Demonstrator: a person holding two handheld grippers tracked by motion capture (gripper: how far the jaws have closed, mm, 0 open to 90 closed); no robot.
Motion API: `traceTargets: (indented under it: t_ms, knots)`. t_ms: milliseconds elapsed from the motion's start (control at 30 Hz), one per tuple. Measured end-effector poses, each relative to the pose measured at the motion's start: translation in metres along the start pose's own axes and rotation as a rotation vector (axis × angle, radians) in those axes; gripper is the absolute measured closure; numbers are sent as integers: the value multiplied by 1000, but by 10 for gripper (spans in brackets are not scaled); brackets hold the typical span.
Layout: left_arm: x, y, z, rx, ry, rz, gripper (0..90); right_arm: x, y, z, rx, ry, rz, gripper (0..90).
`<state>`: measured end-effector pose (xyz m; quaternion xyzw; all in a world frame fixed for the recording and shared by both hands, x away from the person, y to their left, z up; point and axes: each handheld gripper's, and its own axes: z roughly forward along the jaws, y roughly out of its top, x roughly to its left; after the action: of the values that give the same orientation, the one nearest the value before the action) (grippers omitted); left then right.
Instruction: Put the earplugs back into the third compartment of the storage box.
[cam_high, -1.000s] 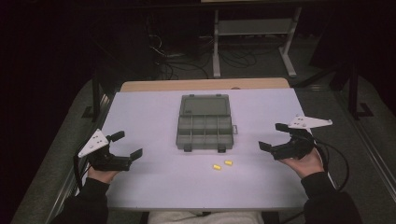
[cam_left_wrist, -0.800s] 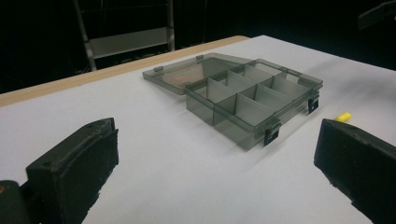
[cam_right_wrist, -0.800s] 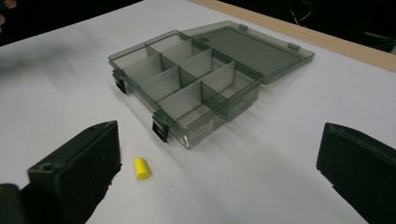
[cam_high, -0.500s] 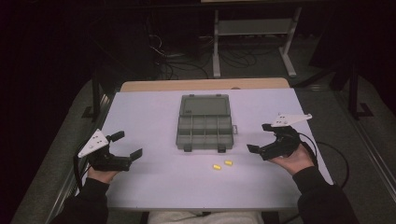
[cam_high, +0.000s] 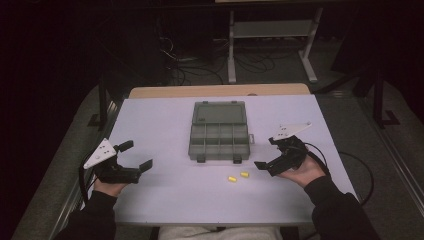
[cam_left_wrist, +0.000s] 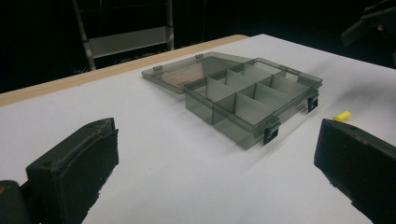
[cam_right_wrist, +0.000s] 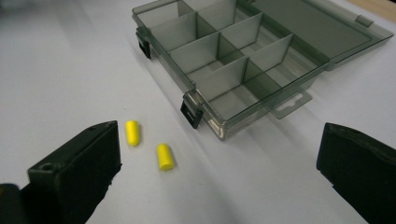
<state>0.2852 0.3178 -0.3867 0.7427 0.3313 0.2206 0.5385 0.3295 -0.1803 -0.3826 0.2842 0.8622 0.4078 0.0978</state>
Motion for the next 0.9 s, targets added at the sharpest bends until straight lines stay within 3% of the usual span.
traceTargets:
  t_ms: [733,900]
  knots:
    - [0,0,0,1,-2,4,0,12,3,34,153,62,-58,0]
    - [0,0,0,1,-2,4,0,18,2,43,194,77,-91,0]
